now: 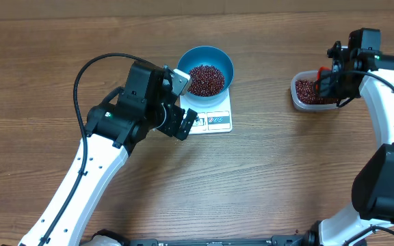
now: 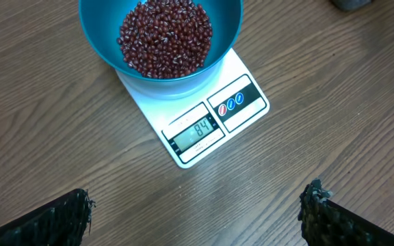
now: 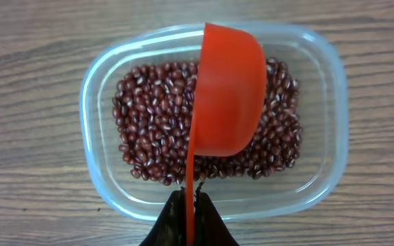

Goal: Scoop item into bowl and weigh 150g on scale
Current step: 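Dip the scoop into the red beans with the right gripper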

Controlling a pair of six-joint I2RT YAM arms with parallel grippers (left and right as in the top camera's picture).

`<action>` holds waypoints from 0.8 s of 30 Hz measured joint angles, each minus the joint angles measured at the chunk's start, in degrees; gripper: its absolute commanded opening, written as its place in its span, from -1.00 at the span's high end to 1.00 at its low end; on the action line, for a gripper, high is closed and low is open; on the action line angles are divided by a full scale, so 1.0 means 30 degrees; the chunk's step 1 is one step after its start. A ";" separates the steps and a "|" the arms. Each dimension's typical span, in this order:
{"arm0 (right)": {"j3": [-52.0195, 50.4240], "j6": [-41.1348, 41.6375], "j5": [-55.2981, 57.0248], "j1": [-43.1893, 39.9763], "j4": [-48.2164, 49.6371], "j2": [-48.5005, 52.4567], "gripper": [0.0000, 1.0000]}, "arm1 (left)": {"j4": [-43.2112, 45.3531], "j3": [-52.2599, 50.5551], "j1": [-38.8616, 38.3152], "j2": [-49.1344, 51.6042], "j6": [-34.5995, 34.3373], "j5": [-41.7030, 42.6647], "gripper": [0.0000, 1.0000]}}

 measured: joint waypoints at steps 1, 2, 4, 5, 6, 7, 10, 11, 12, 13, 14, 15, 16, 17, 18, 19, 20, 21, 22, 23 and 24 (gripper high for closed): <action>-0.0117 -0.0036 0.0000 0.0000 0.0044 0.0007 0.92 | -0.0007 0.0000 0.0000 0.0000 0.0000 0.0000 -0.99; -0.0270 -0.0087 0.0000 0.0000 0.0138 0.0007 0.92 | -0.0007 0.0000 0.0000 0.0000 0.0000 0.0000 -0.99; -0.0284 -0.0117 0.0007 0.0000 0.0146 0.0036 0.92 | -0.0015 0.0000 0.0000 0.0000 0.0000 0.0000 -0.99; -0.0284 -0.0131 -0.0015 0.0000 0.0160 0.0073 0.92 | -0.0007 0.0000 0.0000 0.0000 0.0000 0.0000 -0.99; -0.0284 -0.0168 -0.0007 0.0000 0.0175 0.0138 0.92 | -0.0007 0.0000 0.0000 0.0000 0.0000 0.0000 -0.99; -0.0284 -0.0182 -0.0022 0.0000 0.0160 0.0262 0.92 | -0.0007 0.0000 0.0000 0.0000 0.0000 0.0000 -0.99; -0.0291 -0.0182 -0.0342 0.0000 0.0168 0.0743 0.92 | -0.0007 0.0000 0.0000 0.0000 0.0000 0.0000 -0.99; -0.0364 -0.0197 -0.0568 0.0000 0.0168 0.1035 0.92 | -0.0007 0.0000 0.0000 0.0000 0.0000 0.0000 -0.99; -0.0415 -0.0189 -0.0648 0.0000 0.0175 0.1129 0.92 | 0.0000 0.0000 0.0000 0.0000 0.0000 0.0000 -0.99; -0.0452 -0.0197 -0.0729 0.0000 0.0138 0.1217 0.92 | -0.0007 0.0000 0.0000 0.0000 0.0000 0.0000 -0.99; -0.0466 -0.0189 -0.0962 0.0000 0.0131 0.1326 0.92 | -0.0007 0.0000 0.0000 0.0000 0.0007 0.0000 -0.99; -0.0466 -0.0197 -0.1122 0.0000 0.0102 0.1392 0.92 | -0.0007 0.0000 0.0000 0.0000 0.0000 0.0000 -0.99; -0.0466 -0.0189 -0.1290 0.0000 0.0058 0.1464 0.92 | -0.0007 0.0000 0.0000 0.0000 0.0000 0.0000 -0.99; -0.0466 -0.0233 -0.1552 0.0000 0.0000 0.1552 0.92 | -0.0007 0.0000 0.0000 0.0000 0.0000 0.0000 -0.99; -0.0466 -0.0284 -0.1719 0.0000 -0.0044 0.1610 0.92 | -0.0007 0.0000 0.0000 0.0000 0.0000 0.0000 -0.99; -0.0466 -0.0459 -0.2208 0.0000 -0.0131 0.1734 0.92 | -0.0007 0.0000 0.0000 0.0000 0.0000 0.0000 -0.99; -0.0466 -0.0641 -0.2739 -0.0007 -0.0204 0.1836 0.92 | -0.0007 0.0000 0.0000 0.0000 0.0000 0.0000 -0.99; -0.0466 -0.0714 -0.3045 -0.0007 -0.0226 0.1887 0.92 | -0.0007 0.0000 0.0000 0.0000 0.0000 0.0000 -0.99; -0.0466 -0.0780 -0.3424 -0.0029 -0.0335 0.1938 0.92 | -0.0007 0.0000 0.0000 0.0000 0.0000 0.0000 -0.99; -0.0466 -0.0823 -0.3687 -0.0102 -0.0452 0.1974 0.92 | -0.0007 0.0000 0.0000 0.0000 0.0000 0.0000 -0.99; -0.0466 -0.0852 -0.4014 -0.0146 -0.0510 0.1996 0.92 | -0.0007 0.0000 0.0000 0.0000 0.0000 0.0000 -0.99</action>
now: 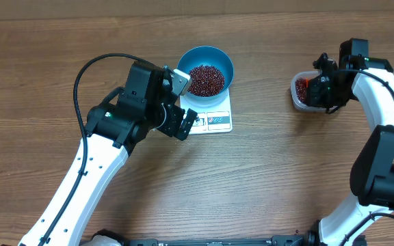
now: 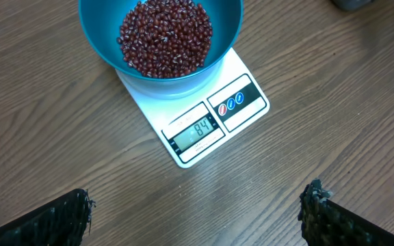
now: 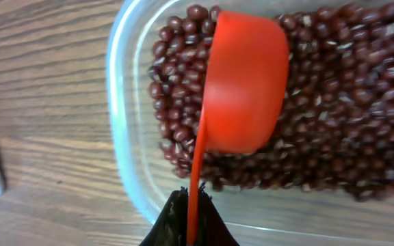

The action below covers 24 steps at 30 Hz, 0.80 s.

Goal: Scoop item into bowl and weigh 150g on scale
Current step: 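Dip the scoop into the red beans with the right gripper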

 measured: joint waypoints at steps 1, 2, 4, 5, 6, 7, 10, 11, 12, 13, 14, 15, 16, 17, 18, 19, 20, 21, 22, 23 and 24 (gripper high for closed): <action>0.0000 -0.0051 -0.0430 -0.0168 -0.0087 0.0000 0.92 | 0.0000 0.0000 0.0000 0.0000 0.0000 0.0000 -0.99; 0.0000 -0.0051 -0.0663 -0.0299 -0.0138 0.0007 0.92 | 0.0000 0.0000 0.0000 0.0000 0.0000 0.0000 -0.99; 0.0000 -0.0066 -0.1639 -0.0787 -0.0321 0.0022 0.92 | 0.0000 0.0000 0.0000 0.0000 0.0000 0.0000 -0.99; 0.0000 -0.0073 -0.2331 -0.1151 -0.0408 0.0066 0.92 | 0.0000 0.0000 0.0000 0.0000 0.0000 0.0000 -0.99; 0.0000 -0.0058 -0.2681 -0.1370 -0.0452 0.0080 0.92 | 0.0000 0.0000 0.0000 0.0000 0.0000 0.0000 -0.99; -0.0007 -0.0066 -0.3344 -0.1749 -0.0510 0.0117 0.92 | 0.0000 0.0000 0.0000 0.0000 0.0000 0.0000 -0.99; -0.0015 -0.0109 -0.5625 -0.3242 -0.0539 0.0255 0.92 | 0.0000 0.0000 0.0000 0.0000 0.0000 0.0000 -0.99; -0.0015 -0.0117 -0.6156 -0.3636 -0.0605 0.0262 0.92 | 0.0000 0.0000 0.0000 0.0000 0.0000 0.0000 -0.99; -0.0015 -0.0109 -0.6623 -0.3949 -0.0692 0.0270 0.92 | 0.0000 0.0000 0.0000 0.0000 0.0000 0.0000 -0.99; -0.0015 -0.0131 -0.7133 -0.4306 -0.0816 0.0270 0.92 | 0.0000 0.0000 0.0000 0.0000 0.0000 0.0000 -0.99; -0.0015 -0.0197 -0.7672 -0.4707 -0.0954 0.0270 0.92 | 0.0000 0.0000 0.0000 0.0000 0.0007 0.0000 -0.99; -0.0015 -0.0240 -0.7956 -0.4947 -0.1013 0.0277 0.92 | 0.0000 0.0000 0.0000 0.0000 0.0000 0.0000 -0.99; -0.0015 -0.0386 -0.8393 -0.5217 -0.1166 0.0277 0.92 | 0.0000 0.0000 0.0000 0.0000 0.0000 0.0000 -0.99; -0.0015 -0.0539 -0.8830 -0.5450 -0.1355 0.0284 0.92 | 0.0000 0.0000 0.0000 0.0000 0.0000 0.0000 -0.99; -0.0015 -0.0656 -0.9107 -0.5610 -0.1472 0.0284 0.92 | 0.0000 0.0000 0.0000 0.0000 0.0000 0.0000 -0.99; -0.0015 -0.0809 -0.9442 -0.5770 -0.1596 0.0284 0.92 | 0.0000 0.0000 0.0000 0.0000 0.0000 0.0000 -0.99; -0.0015 -0.1056 -0.9996 -0.6025 -0.1785 0.0291 0.92 | 0.0000 0.0000 0.0000 0.0000 0.0000 0.0000 -0.99; -0.0015 -0.1195 -1.0324 -0.6186 -0.1865 0.0291 0.92 | 0.0000 0.0000 0.0000 0.0000 0.0000 0.0000 -0.99; -0.0015 -0.1333 -1.0703 -0.6375 -0.1960 0.0291 0.92 | 0.0000 0.0000 0.0000 0.0000 0.0000 0.0000 -0.99; -0.0022 -0.1413 -1.1009 -0.6521 -0.2004 0.0291 0.92 | 0.0000 0.0000 0.0000 0.0000 0.0000 0.0000 -0.99; -0.0015 -0.1472 -1.1227 -0.6645 -0.2011 0.0291 0.92 | 0.0000 0.0000 0.0000 0.0000 0.0000 0.0000 -0.99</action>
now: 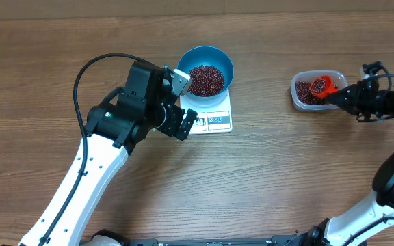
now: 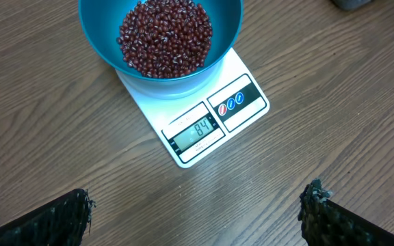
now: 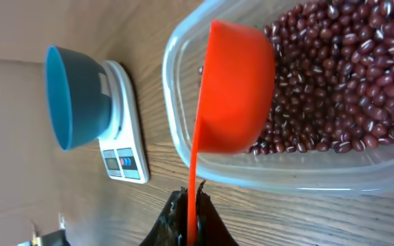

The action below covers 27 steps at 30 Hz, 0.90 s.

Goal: Scoop item into bowl and weigh 150g on scale
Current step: 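Dip the scoop into the red beans with the right gripper, then lift the filled red scoop and carry it over the teal bowl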

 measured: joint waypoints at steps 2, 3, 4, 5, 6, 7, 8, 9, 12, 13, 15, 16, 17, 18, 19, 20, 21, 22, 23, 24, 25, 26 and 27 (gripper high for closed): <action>-0.0007 -0.0080 -0.0372 -0.0197 -0.0051 0.0000 0.92 | 0.0000 0.0000 0.0000 0.0000 0.0000 0.0000 -0.99; 0.0000 -0.0138 -0.0568 -0.0262 -0.0138 0.0000 0.93 | 0.0000 0.0000 0.0000 0.0000 0.0000 0.0000 -0.99; -0.0007 -0.0160 -0.0648 -0.0291 -0.0146 0.0000 0.92 | 0.0000 0.0000 0.0000 0.0000 0.0007 0.0000 -0.99; -0.0007 -0.0219 -0.0787 -0.0313 -0.0182 0.0000 0.92 | 0.0000 0.0000 0.0000 0.0000 0.0000 0.0000 -0.99; 0.0000 -0.0226 -0.0831 -0.0321 -0.0197 0.0000 0.92 | 0.0000 0.0000 0.0000 0.0000 0.0000 0.0000 -0.99; -0.0007 -0.0240 -0.0852 -0.0321 -0.0240 0.0000 0.92 | 0.0000 0.0000 0.0000 0.0000 0.0000 0.0000 -0.99; -0.0007 -0.0240 -0.0874 -0.0321 -0.0313 0.0000 0.92 | 0.0000 0.0000 0.0000 0.0000 0.0000 0.0000 -0.99; -0.0007 -0.0262 -0.0918 -0.0321 -0.0364 0.0000 0.92 | 0.0000 0.0000 0.0000 0.0000 0.0000 0.0000 -0.99; -0.0007 -0.0284 -0.0984 -0.0321 -0.0372 0.0000 0.92 | 0.0000 0.0000 0.0000 0.0000 0.0000 0.0000 -0.99; 0.0000 -0.0284 -0.1129 -0.0321 -0.0364 0.0000 0.92 | 0.0000 0.0000 0.0000 0.0000 0.0000 0.0000 -0.99; -0.0007 -0.0291 -0.1297 -0.0321 -0.0357 0.0000 0.92 | 0.0000 0.0000 0.0000 0.0000 0.0007 0.0000 -0.99; -0.0007 -0.0284 -0.1421 -0.0321 -0.0364 0.0000 0.92 | 0.0000 0.0000 0.0000 0.0000 0.0000 0.0000 -0.99; 0.0000 -0.0291 -0.1479 -0.0321 -0.0364 0.0000 0.93 | 0.0000 0.0000 0.0000 0.0000 0.0000 0.0000 -0.99; 0.0000 -0.0299 -0.1552 -0.0321 -0.0372 0.0000 0.92 | 0.0000 0.0000 0.0000 0.0000 0.0000 0.0000 -0.99; -0.0007 -0.0291 -0.1654 -0.0321 -0.0379 0.0000 0.92 | 0.0000 0.0000 0.0000 0.0000 0.0000 0.0000 -0.99; -0.0007 -0.0291 -0.1712 -0.0321 -0.0372 0.0000 0.92 | 0.0000 0.0000 0.0000 0.0000 0.0000 0.0000 -0.99; 0.0000 -0.0291 -0.1770 -0.0321 -0.0408 0.0000 0.92 | 0.0000 0.0000 0.0000 0.0000 0.0007 0.0000 -0.99; 0.0000 -0.0291 -0.1800 -0.0321 -0.0444 0.0000 0.92 | 0.0000 0.0000 0.0000 0.0000 0.0000 0.0000 -0.99; -0.0007 -0.0291 -0.1829 -0.0321 -0.0474 0.0000 0.92 | 0.0000 0.0000 0.0000 0.0000 0.0000 0.0000 -0.99; 0.0000 -0.0284 -0.1843 -0.0321 -0.0488 0.0000 0.92 | 0.0000 0.0000 0.0000 0.0000 0.0000 0.0000 -0.99; 0.0000 -0.0299 -0.1843 -0.0321 -0.0481 0.0000 0.92 | 0.0000 0.0000 0.0000 0.0000 0.0000 0.0000 -0.99; -0.0007 -0.0284 -0.1843 -0.0321 -0.0488 0.0000 0.92 | 0.0000 0.0000 0.0000 0.0000 0.0000 0.0000 -0.99; 0.0000 -0.0291 -0.1843 -0.0328 -0.0503 0.0000 0.92 | 0.0000 0.0000 0.0000 0.0000 0.0000 0.0000 -0.99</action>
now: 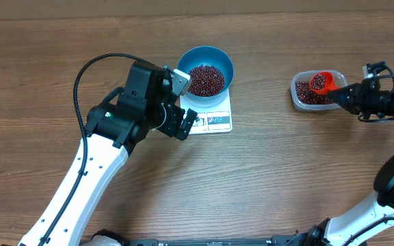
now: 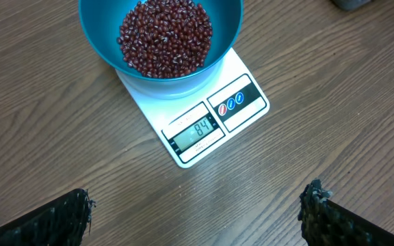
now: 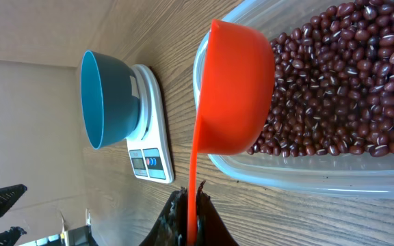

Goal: Scoop item into bowl and weigh 150g on scale
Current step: 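Lift the filled red scoop and carry it over the teal bowl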

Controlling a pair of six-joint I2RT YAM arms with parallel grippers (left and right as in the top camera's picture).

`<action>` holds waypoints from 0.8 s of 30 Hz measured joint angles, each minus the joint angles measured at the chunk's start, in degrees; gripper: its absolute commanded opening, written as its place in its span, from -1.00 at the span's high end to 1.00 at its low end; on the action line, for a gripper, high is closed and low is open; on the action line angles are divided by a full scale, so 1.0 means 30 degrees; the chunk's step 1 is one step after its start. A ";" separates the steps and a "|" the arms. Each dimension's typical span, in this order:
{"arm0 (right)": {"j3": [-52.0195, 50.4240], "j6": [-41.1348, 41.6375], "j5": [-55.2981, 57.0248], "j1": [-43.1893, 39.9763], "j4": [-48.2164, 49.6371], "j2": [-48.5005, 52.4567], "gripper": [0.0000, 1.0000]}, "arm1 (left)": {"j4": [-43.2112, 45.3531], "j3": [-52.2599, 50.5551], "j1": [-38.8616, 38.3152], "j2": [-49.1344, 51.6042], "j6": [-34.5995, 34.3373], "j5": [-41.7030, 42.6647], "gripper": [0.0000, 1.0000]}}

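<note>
A blue bowl [image 1: 206,68] of red beans sits on the white scale [image 1: 214,120]; its display [image 2: 195,130] reads 84. My right gripper [image 3: 191,199] is shut on the handle of an orange scoop [image 1: 320,83], which carries beans above the clear tub [image 1: 305,96] of beans. In the right wrist view the scoop [image 3: 234,92] shows its underside over the tub [image 3: 334,102]. My left gripper [image 2: 195,208] stands open and empty just in front of the scale, its fingertips [image 2: 74,208] wide apart.
The wooden table [image 1: 286,178] stretches round the scale and tub. My left arm [image 1: 115,137] lies left of the scale, and a black cable [image 1: 87,65] loops above it. The tub stands near the table's right side.
The scoop with beans has moved slightly up and back over the tub. My right arm shifted a little. The left gripper and the scale reading of 84 are unchanged.
At first my right gripper held the scoop face down over the tub's beans. Then it had tilted and gone into the beans at the tub's left side. After that the scoop was upright and full, and now it hangs above the tub. The scale stayed at 84.
</note>
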 measured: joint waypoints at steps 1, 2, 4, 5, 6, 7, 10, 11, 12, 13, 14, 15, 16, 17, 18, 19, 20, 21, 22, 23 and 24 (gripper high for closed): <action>-0.0007 -0.0007 -0.0015 -0.0015 -0.0007 0.0000 0.93 | 0.0000 0.0000 0.0000 0.0000 0.0007 0.0000 -0.99; -0.0007 -0.0022 -0.0073 -0.0117 -0.0131 0.0000 0.92 | 0.0000 0.0000 0.0000 0.0000 0.0000 0.0000 -0.99; -0.0007 -0.0262 -0.0481 -0.0386 -0.0525 0.0000 0.92 | -0.0007 0.0000 0.0000 0.0000 0.0000 0.0000 -0.99; -0.0007 -0.0466 -0.0750 -0.0554 -0.0729 0.0000 0.92 | 0.0000 0.0000 0.0000 0.0000 0.0000 0.0000 -0.99; -0.0007 -0.0605 -0.0969 -0.0729 -0.0896 0.0000 0.92 | 0.0000 0.0000 0.0000 0.0000 0.0000 0.0000 -0.99; -0.0007 -0.0780 -0.1195 -0.0911 -0.1093 0.0000 0.92 | 0.0000 0.0000 0.0000 0.0000 0.0000 0.0000 -0.99; -0.0007 -0.1144 -0.1778 -0.1239 -0.1574 0.0000 0.92 | 0.0000 0.0000 0.0000 0.0000 0.0000 0.0000 -0.99; -0.0007 -0.1209 -0.1894 -0.1246 -0.1683 0.0000 0.92 | 0.0000 0.0000 0.0000 0.0000 0.0000 0.0000 -0.99; -0.0007 -0.1253 -0.1974 -0.1231 -0.1785 0.0000 0.92 | 0.0000 0.0000 0.0000 0.0000 0.0000 0.0000 -0.99; -0.0007 -0.1290 -0.2033 -0.1166 -0.1974 0.0000 0.92 | 0.0000 0.0000 0.0000 0.0000 0.0000 0.0000 -0.99; -0.0007 -0.1333 -0.2098 -0.1086 -0.2055 0.0000 0.92 | 0.0000 0.0000 0.0000 0.0000 0.0007 0.0000 -0.99; -0.0007 -0.1362 -0.2186 -0.0954 -0.2091 0.0000 0.92 | 0.0000 0.0000 0.0000 0.0000 0.0007 0.0000 -0.99; 0.0000 -0.1399 -0.2317 -0.0780 -0.2171 -0.0007 0.92 | 0.0000 0.0000 0.0000 0.0000 0.0000 0.0000 -0.99; 0.0000 -0.1413 -0.2463 -0.0597 -0.2178 -0.0007 0.92 | 0.0000 0.0000 0.0000 0.0000 0.0007 0.0000 -0.99; 0.0022 -0.1435 -0.2667 -0.0284 -0.2200 -0.0007 0.92 | 0.0000 0.0000 0.0000 0.0000 0.0000 0.0000 -0.99; 0.0087 -0.1443 -0.2958 0.0226 -0.2259 -0.0015 0.92 | 0.0000 0.0000 0.0000 0.0000 0.0000 0.0000 -0.99; 0.0146 -0.1428 -0.3060 0.0517 -0.2280 -0.0015 0.92 | 0.0000 0.0000 0.0000 0.0000 0.0000 0.0000 -0.99; 0.0335 -0.1421 -0.3162 0.1078 -0.2295 -0.0015 0.92 | 0.0000 0.0000 0.0000 0.0000 0.0000 0.0000 -0.99; 0.0444 -0.1428 -0.3220 0.1392 -0.2288 -0.0015 0.92 | 0.0000 0.0000 0.0000 0.0000 0.0000 0.0000 -0.99; 0.0641 -0.1421 -0.3308 0.1953 -0.2273 -0.0015 0.92 | 0.0000 0.0000 0.0000 0.0000 0.0000 0.0000 -0.99; 0.0780 -0.1428 -0.3410 0.2470 -0.2273 -0.0029 0.92 | 0.0000 0.0000 0.0000 0.0000 0.0000 0.0000 -0.99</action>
